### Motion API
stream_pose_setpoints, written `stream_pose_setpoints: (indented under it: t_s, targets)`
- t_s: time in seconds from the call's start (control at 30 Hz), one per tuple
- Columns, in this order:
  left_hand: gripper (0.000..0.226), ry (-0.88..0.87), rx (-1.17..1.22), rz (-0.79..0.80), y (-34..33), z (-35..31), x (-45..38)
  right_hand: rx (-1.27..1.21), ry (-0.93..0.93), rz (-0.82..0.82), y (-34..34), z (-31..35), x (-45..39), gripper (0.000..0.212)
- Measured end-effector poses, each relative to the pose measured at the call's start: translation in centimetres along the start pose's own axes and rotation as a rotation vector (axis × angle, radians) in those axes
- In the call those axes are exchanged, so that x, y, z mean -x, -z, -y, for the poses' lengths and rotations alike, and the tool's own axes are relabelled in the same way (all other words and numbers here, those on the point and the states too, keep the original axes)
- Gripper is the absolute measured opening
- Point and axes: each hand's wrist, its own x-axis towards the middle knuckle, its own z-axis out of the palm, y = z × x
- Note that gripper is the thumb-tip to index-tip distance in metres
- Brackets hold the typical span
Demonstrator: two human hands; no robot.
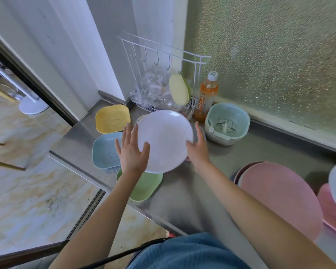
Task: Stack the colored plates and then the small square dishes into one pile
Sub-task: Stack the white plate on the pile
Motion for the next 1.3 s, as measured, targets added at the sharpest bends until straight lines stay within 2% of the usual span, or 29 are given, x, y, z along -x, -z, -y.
stream_pose_setpoints:
  t_s: [0.1,0.13,0.2,0.3,0.33,0.4,0.5,0.6,0.77,0.93,1.03,1.17,1.3]
  targets:
    - [0.051,0.374,0.373,0.004,0.1,-3.1,-0.2,0.115,0.108,-0.066,4.6,-0.4,0.0,0.053]
    - [0.046,0.455,0.46,0.028,-0.2,-4.3,-0.1,0.155,0.127,-0.094,6.2,-0.8,0.1,0.047]
    - [0.041,0.497,0.505,0.1,-1.0,-6.6,0.7,0.221,0.102,-0.159,9.5,-1.9,0.6,0.04]
    - [0.016,0.433,0.51,0.185,-3.1,-9.7,2.8,0.193,0.038,-0.251,13.9,-3.4,1.9,0.034]
    - [0.015,0.37,0.465,0.209,-3.9,-10.7,3.6,0.183,0.025,-0.284,15.3,-3.6,2.7,0.032]
    - [0.021,0.209,0.364,0.262,-5.6,-12.6,5.6,0.233,0.014,-0.351,18.7,-3.9,4.7,0.03]
    - [0.025,0.031,0.317,0.348,-7.7,-15.4,8.4,0.601,0.023,-0.468,23.9,-5.0,7.8,0.036]
    - [0.028,-0.084,0.235,0.478,-9.9,-17.8,10.6,0.591,0.0,-0.535,28.1,-7.0,9.0,0.04]
    - [0.04,-0.188,0.198,0.688,-12.3,-20.3,13.1,0.68,-0.049,-0.548,32.2,-9.6,10.1,0.041]
    - [0.052,-0.17,0.06,0.71,-13.4,-20.3,14.0,0.668,-0.024,-0.456,32.6,-11.2,10.0,0.055]
    - [0.053,-0.192,0.013,0.679,-13.6,-19.8,14.3,0.757,-0.045,-0.418,32.4,-11.7,10.2,0.057]
    - [0.044,-0.284,-0.214,0.614,-13.5,-19.6,14.5,0.952,0.005,-0.421,32.0,-11.8,10.5,0.056]
    - [0.049,-0.306,-0.279,0.635,-13.4,-19.0,14.3,1.108,0.048,-0.408,31.7,-12.0,10.5,0.055]
